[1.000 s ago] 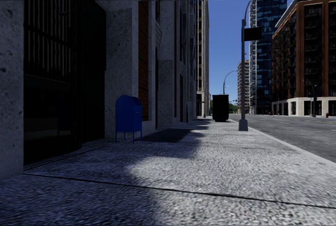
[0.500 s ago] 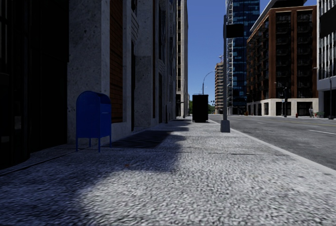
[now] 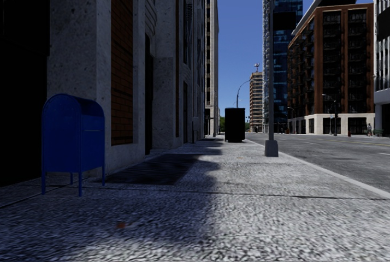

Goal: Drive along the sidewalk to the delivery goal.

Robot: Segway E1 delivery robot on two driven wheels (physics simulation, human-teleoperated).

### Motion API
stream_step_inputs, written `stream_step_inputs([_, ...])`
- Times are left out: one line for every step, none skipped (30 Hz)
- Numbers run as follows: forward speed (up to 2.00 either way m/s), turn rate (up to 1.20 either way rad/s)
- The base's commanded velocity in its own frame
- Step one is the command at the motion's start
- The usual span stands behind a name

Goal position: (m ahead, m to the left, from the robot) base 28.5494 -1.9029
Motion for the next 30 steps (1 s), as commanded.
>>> stream_step_inputs([2.00,-0.28])
stream_step_inputs([2.00,-0.28])
stream_step_inputs([2.00,-0.30])
stream_step_inputs([2.00,-0.31])
stream_step_inputs([2.00,-0.31])
stream_step_inputs([2.00,-0.31])
stream_step_inputs([2.00,-0.31])
stream_step_inputs([2.00,-0.31])
stream_step_inputs([2.00,-0.31])
stream_step_inputs([2.00,-0.31])
stream_step_inputs([2.00,-0.31])
stream_step_inputs([2.00,-0.31])
stream_step_inputs([2.00,-0.31])
stream_step_inputs([2.00,-0.31])
stream_step_inputs([2.00,-0.31])
stream_step_inputs([2.00,-0.31])
stream_step_inputs([2.00,-0.15])
stream_step_inputs([2.00,0.00])
stream_step_inputs([2.00,0.00])
stream_step_inputs([2.00,0.00])
stream_step_inputs([2.00,0.00])
stream_step_inputs([2.00,0.00])
stream_step_inputs([2.00,0.00])
stream_step_inputs([2.00,0.00])
stream_step_inputs([2.00,0.00])
stream_step_inputs([2.00,0.00])
stream_step_inputs([2.00,0.00])
stream_step_inputs([2.00,0.00])
stream_step_inputs([2.00,0.00])
stream_step_inputs([2.00,0.00])
